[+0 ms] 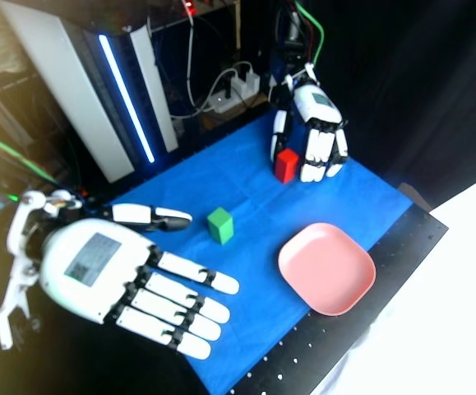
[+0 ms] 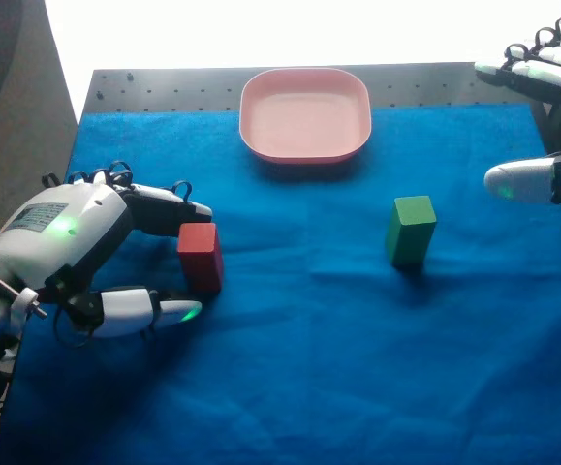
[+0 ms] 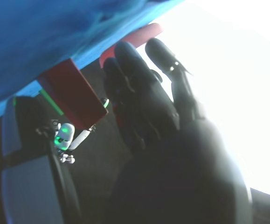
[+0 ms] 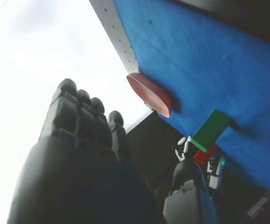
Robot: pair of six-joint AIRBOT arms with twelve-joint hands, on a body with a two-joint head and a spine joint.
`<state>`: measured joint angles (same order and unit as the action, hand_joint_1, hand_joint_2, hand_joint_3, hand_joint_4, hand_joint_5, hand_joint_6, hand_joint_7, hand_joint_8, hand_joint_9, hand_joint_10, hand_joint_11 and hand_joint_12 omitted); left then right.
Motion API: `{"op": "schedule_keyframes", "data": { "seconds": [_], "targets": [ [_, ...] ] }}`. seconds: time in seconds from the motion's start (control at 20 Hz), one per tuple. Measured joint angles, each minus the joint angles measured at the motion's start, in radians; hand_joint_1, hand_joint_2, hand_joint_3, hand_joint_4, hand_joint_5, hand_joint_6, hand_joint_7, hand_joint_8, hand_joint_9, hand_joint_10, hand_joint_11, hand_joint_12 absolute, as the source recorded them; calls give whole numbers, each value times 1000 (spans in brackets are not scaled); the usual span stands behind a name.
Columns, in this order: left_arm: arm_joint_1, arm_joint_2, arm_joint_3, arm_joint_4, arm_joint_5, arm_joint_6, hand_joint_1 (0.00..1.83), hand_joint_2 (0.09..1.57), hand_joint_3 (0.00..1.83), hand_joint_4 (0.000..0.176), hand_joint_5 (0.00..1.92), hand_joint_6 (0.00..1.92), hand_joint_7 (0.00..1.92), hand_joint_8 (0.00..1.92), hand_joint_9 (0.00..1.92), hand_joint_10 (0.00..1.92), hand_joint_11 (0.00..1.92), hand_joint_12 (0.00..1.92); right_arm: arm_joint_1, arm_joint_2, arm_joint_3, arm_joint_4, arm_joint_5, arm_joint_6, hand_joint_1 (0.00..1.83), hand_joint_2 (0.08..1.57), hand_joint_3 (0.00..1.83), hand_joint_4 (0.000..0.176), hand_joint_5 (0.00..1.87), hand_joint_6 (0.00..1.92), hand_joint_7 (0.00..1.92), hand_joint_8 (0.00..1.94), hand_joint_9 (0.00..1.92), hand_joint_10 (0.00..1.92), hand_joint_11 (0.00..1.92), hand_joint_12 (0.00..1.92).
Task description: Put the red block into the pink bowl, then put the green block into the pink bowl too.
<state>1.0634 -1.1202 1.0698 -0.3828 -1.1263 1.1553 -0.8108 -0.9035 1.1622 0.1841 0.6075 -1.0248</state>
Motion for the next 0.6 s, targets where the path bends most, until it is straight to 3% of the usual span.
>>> {"op": "schedule_keyframes", "data": {
  "seconds": [0.05, 0.2, 0.45, 0.5, 0.55, 0.6],
  "targets": [
    [0, 0, 0, 0, 0, 0, 993, 902, 2, 0, 888, 13, 993, 6, 964, 13, 443, 1007, 0, 0, 0, 0, 0, 0, 24, 992, 11, 108, 58, 3, 62, 3, 18, 0, 7, 58],
    [-1, 0, 0, 1, 0, 0, 956, 936, 7, 0, 932, 20, 1047, 17, 1023, 26, 491, 1072, 0, 0, 0, 0, 0, 0, 0, 952, 0, 119, 46, 2, 64, 4, 25, 5, 28, 73],
    [-1, -2, 0, 5, 0, 0, 924, 981, 5, 0, 1027, 31, 1147, 27, 1120, 44, 601, 1138, 0, 0, 0, 0, 0, 0, 6, 957, 0, 99, 42, 2, 44, 0, 5, 1, 13, 76],
    [-1, -4, 0, 5, -3, 1, 931, 988, 2, 0, 1036, 26, 1156, 21, 1121, 40, 589, 1157, 0, 0, 0, 0, 0, 0, 23, 945, 0, 113, 51, 5, 54, 4, 14, 4, 19, 82],
    [-1, -4, 0, 6, -3, 0, 964, 982, 0, 0, 1049, 28, 1165, 22, 1130, 42, 598, 1168, 0, 0, 0, 0, 0, 0, 13, 946, 0, 106, 52, 4, 50, 2, 9, 2, 14, 85],
    [-1, -4, 0, 5, -3, 0, 955, 991, 2, 0, 1046, 25, 1163, 19, 1132, 42, 596, 1172, 0, 0, 0, 0, 0, 0, 18, 925, 0, 115, 63, 8, 65, 7, 27, 8, 46, 103]
  ]
}}
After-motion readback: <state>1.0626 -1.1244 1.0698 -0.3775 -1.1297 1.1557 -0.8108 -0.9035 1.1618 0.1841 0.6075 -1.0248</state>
